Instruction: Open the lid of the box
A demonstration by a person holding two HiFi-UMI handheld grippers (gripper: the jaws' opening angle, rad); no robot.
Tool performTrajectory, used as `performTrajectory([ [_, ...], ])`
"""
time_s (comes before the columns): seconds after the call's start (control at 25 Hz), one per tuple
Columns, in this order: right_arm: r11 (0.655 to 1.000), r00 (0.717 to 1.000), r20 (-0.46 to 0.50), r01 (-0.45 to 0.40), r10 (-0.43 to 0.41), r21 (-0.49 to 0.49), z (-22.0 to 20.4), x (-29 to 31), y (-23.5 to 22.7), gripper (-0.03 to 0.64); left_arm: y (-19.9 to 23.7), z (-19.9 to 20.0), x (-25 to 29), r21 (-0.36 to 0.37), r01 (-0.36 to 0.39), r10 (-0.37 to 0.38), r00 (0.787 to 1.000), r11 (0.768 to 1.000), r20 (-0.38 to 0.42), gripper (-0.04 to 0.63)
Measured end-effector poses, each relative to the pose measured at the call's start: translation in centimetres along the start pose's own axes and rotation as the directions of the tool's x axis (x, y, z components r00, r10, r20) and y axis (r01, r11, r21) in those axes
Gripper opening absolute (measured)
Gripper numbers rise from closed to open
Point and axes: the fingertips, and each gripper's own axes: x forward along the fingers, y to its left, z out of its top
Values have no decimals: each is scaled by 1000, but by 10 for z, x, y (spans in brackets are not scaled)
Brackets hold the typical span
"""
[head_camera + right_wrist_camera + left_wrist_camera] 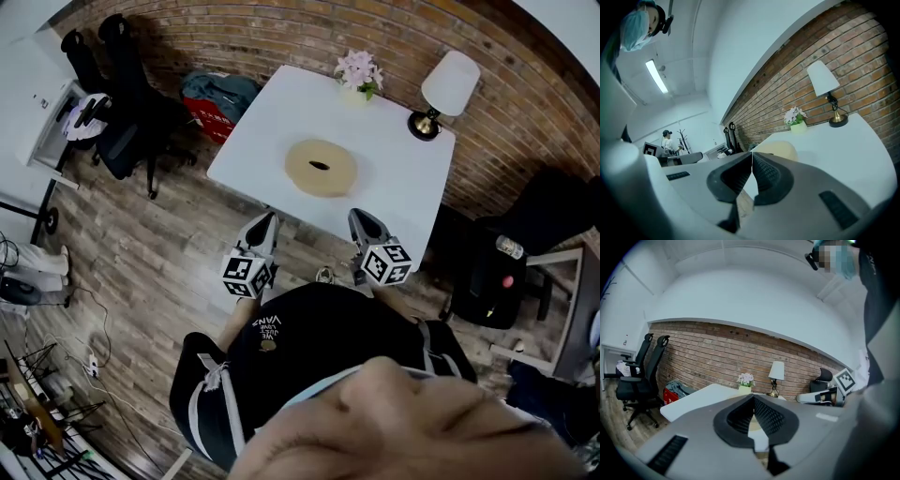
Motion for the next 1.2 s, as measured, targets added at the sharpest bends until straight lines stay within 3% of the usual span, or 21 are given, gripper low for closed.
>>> performTrajectory([
  [0.48, 999, 999, -20, -45, 45, -18, 23, 40, -33, 5, 21, 7, 64, -19, -28, 28, 999, 999, 21, 11],
  [0.72, 999, 999, -30, -26, 25, -19, 21, 55, -33, 5, 37, 15, 82, -22, -2, 3, 1000, 1000, 24, 11],
  [0.96, 999, 1000, 4, 22, -22, -28, 28, 73, -23, 5, 60, 17, 106, -18, 80, -80, 996, 997, -28, 11],
  [1.2, 996, 997, 24, 80, -79, -49, 34, 90, -16, 5, 85, 20, 136, -1, 181, -180, 979, 983, -94, 11],
])
